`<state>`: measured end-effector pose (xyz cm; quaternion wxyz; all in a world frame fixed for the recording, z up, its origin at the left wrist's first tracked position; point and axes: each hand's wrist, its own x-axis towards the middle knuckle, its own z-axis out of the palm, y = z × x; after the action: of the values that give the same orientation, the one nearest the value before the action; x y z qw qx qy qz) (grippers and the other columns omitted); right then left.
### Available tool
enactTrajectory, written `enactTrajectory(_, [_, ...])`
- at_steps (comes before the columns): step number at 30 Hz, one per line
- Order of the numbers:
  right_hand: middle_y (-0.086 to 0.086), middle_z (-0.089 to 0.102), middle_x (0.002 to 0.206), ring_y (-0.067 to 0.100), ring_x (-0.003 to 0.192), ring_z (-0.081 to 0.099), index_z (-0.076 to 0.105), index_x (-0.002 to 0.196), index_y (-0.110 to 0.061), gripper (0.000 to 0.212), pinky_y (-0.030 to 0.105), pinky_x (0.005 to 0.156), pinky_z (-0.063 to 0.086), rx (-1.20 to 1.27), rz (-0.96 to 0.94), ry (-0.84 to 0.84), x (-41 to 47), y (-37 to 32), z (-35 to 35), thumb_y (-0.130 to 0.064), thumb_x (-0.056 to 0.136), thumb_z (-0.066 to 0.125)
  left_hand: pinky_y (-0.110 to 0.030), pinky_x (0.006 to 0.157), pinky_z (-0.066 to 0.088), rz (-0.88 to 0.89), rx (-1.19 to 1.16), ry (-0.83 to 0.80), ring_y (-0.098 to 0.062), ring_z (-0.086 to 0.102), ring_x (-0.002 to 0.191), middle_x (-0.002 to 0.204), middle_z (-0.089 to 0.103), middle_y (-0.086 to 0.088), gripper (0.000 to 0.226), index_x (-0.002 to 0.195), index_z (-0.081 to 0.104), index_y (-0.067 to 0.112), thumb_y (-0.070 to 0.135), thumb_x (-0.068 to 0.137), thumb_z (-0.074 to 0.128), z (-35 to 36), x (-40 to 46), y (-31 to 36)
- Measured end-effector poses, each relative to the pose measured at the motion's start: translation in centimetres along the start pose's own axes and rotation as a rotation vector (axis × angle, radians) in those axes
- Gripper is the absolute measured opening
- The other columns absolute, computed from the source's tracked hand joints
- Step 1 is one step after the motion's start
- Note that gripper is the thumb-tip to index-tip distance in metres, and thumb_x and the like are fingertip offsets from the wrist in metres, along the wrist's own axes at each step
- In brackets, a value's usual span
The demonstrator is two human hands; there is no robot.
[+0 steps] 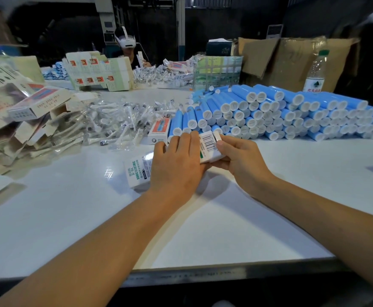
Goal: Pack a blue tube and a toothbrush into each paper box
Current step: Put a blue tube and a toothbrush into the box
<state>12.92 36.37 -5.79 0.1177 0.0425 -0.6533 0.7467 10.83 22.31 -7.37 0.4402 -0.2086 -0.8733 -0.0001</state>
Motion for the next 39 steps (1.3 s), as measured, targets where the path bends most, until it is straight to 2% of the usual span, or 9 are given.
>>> enactTrajectory(7, [0.004, 0.075, 0.081, 0.020, 0.081, 0.072, 0.070, 0.084, -0.014, 0.033, 0.031, 0.069, 0.059, 0.073, 0.042, 0.008, 0.0, -0.2, 0.1, 0.002, 0.096, 0.044, -0.039, 0.070, 0.049, 0.015, -0.021, 0.026, -0.031, 0.064, 0.085, 0.104, 0.066, -0.016, 0.064, 0.117, 0.061, -0.002, 0.049, 0.078, 0.070, -0.1, 0.0, 0.0])
enactTrajectory(12, [0.006, 0.075, 0.081, 0.021, 0.080, 0.072, 0.071, 0.082, -0.017, 0.036, 0.031, 0.067, 0.059, 0.047, 0.090, 0.060, 0.1, -0.2, 0.0, 0.004, 0.092, 0.044, -0.039, 0.068, 0.048, 0.060, 0.005, 0.024, -0.029, 0.063, 0.083, 0.099, 0.066, -0.015, 0.063, 0.117, 0.061, -0.002, 0.051, 0.083, 0.056, -0.1, 0.0, 0.1])
enactTrajectory(17, [-0.004, 0.074, 0.077, 0.011, 0.078, 0.071, 0.072, 0.079, -0.026, 0.045, 0.024, 0.065, 0.057, -0.111, -0.004, 0.053, -0.1, 0.2, 0.5, 0.000, 0.095, 0.039, -0.036, 0.066, 0.046, 0.071, 0.029, -0.009, -0.029, 0.063, 0.082, 0.096, 0.066, -0.013, 0.061, 0.115, 0.062, -0.002, 0.047, 0.079, 0.069, -0.1, 0.0, 0.2])
enactTrajectory(22, [-0.005, 0.073, 0.088, 0.024, 0.094, 0.067, 0.073, 0.074, -0.038, 0.049, 0.044, 0.086, 0.056, -0.267, -0.118, 0.027, -0.2, 0.3, 0.7, -0.008, 0.096, 0.042, -0.037, 0.070, 0.048, 0.015, -0.024, -0.053, -0.031, 0.064, 0.085, 0.102, 0.066, -0.015, 0.064, 0.117, 0.060, -0.001, 0.044, 0.074, 0.076, -0.3, 0.4, 0.1])
enactTrajectory(24, [-0.003, 0.072, 0.092, 0.025, 0.094, 0.064, 0.071, 0.076, -0.039, 0.039, 0.048, 0.086, 0.053, -0.399, -0.168, 0.056, -0.1, 0.3, 0.5, -0.014, 0.094, 0.048, -0.039, 0.075, 0.045, -0.020, -0.032, -0.105, -0.030, 0.061, 0.094, 0.110, 0.063, -0.014, 0.065, 0.124, 0.055, 0.001, 0.045, 0.079, 0.070, -0.3, 0.5, 0.0])
enactTrajectory(27, [-0.006, 0.070, 0.090, 0.010, 0.080, 0.063, 0.065, 0.077, -0.028, 0.016, 0.030, 0.073, 0.056, -0.520, -0.185, 0.150, 0.1, 0.2, 0.0, -0.021, 0.090, 0.060, -0.039, 0.085, 0.036, -0.068, -0.028, -0.163, -0.027, 0.051, 0.112, 0.127, 0.053, -0.010, 0.068, 0.138, 0.038, 0.007, 0.052, 0.089, 0.052, 0.2, 0.4, -0.3])
enactTrajectory(29, [-0.008, 0.066, 0.080, 0.004, 0.069, 0.058, 0.063, 0.073, -0.024, 0.016, 0.013, 0.059, 0.047, -0.585, -0.207, 0.187, 0.2, 0.3, 0.0, -0.020, 0.088, 0.064, -0.038, 0.087, 0.034, -0.056, 0.005, -0.171, -0.025, 0.048, 0.114, 0.130, 0.049, -0.008, 0.069, 0.140, 0.033, 0.008, 0.055, 0.090, 0.047, 0.4, 0.3, -0.4])
enactTrajectory(30, [-0.008, 0.065, 0.077, 0.004, 0.067, 0.055, 0.062, 0.073, -0.022, 0.016, 0.011, 0.057, 0.044, -0.610, -0.221, 0.198, 0.2, 0.3, 0.0, -0.019, 0.088, 0.064, -0.038, 0.087, 0.035, -0.054, 0.018, -0.170, -0.025, 0.049, 0.113, 0.129, 0.050, -0.008, 0.070, 0.140, 0.033, 0.008, 0.055, 0.090, 0.047, 0.4, 0.2, -0.4])
enactTrajectory(39, [-0.005, 0.055, 0.077, 0.007, 0.072, 0.050, 0.060, 0.077, -0.014, 0.015, 0.013, 0.064, 0.039, -0.771, -0.292, 0.216, -0.2, 0.8, 0.6, -0.009, 0.091, 0.057, -0.039, 0.083, 0.040, -0.055, 0.045, -0.209, -0.026, 0.055, 0.104, 0.120, 0.057, -0.009, 0.069, 0.135, 0.043, 0.006, 0.053, 0.087, 0.055, 0.1, 0.2, 0.1])
